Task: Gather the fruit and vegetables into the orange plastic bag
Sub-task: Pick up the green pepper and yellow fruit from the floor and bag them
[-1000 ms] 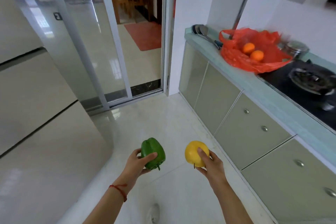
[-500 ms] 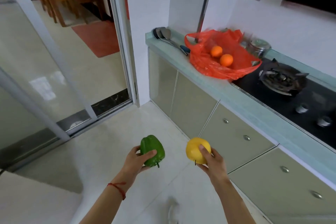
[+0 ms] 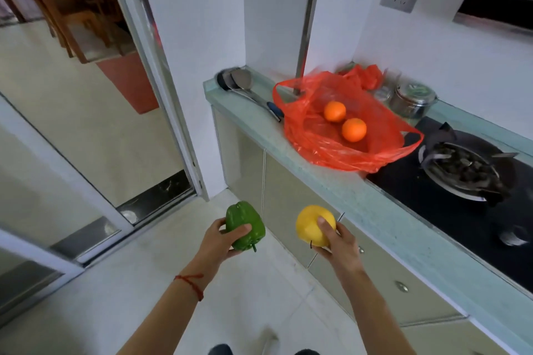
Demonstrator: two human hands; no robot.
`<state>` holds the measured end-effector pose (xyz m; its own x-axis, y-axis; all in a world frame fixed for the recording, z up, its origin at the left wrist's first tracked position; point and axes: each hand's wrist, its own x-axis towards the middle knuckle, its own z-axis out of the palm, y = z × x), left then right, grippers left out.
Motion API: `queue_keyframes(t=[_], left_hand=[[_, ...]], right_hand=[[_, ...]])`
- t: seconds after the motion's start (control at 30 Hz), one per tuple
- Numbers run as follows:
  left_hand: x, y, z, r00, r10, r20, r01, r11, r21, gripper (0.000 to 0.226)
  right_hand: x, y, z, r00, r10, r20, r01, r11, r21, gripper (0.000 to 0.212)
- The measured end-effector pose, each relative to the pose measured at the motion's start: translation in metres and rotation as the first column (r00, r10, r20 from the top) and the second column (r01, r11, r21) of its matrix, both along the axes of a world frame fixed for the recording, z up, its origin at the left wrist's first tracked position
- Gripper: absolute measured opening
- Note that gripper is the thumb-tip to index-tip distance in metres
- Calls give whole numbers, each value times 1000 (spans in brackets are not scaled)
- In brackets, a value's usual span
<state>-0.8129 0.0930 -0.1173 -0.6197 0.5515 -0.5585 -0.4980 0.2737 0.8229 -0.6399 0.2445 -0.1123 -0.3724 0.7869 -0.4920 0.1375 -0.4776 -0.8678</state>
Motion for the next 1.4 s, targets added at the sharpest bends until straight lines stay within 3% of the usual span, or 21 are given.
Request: queue_keyframes(t=[0.27,0.4,0.53,0.7,0.83,0.93,1.27,1.4], left_hand=[[-58,107,8,998,-59,21,58,996,61,59],[-93,170,10,984,-175,-20,176,981,87,49],[-134,235,17,962,-270,-43,273,958,92,55],[-162,297,25,935,-354,-28,355,928,117,44],[-171,343,25,909,-418,-1,416,904,102,48],[-167,374,29,897,-442,5,440,894,83,44],[-158,445,5,878,-478,-14,476,875,-88,61],[-159,457,-9,889,-457,-12,450,880,-152,59]], right_hand=[[-49,92,11,995,-100,-20,100,994,40,30],[-78,136,16,982,-182,-41,184,981,54,27],[-111,179,22,960,-277,-37,278,959,53,26],[-140,217,25,937,-347,-53,350,934,69,29],[-149,241,16,920,-392,-28,393,919,40,31],[-151,260,11,921,-388,-2,388,920,52,29],[-157,310,-22,954,-274,120,276,961,-3,14],[-157,320,-28,954,-262,143,268,963,-23,19]])
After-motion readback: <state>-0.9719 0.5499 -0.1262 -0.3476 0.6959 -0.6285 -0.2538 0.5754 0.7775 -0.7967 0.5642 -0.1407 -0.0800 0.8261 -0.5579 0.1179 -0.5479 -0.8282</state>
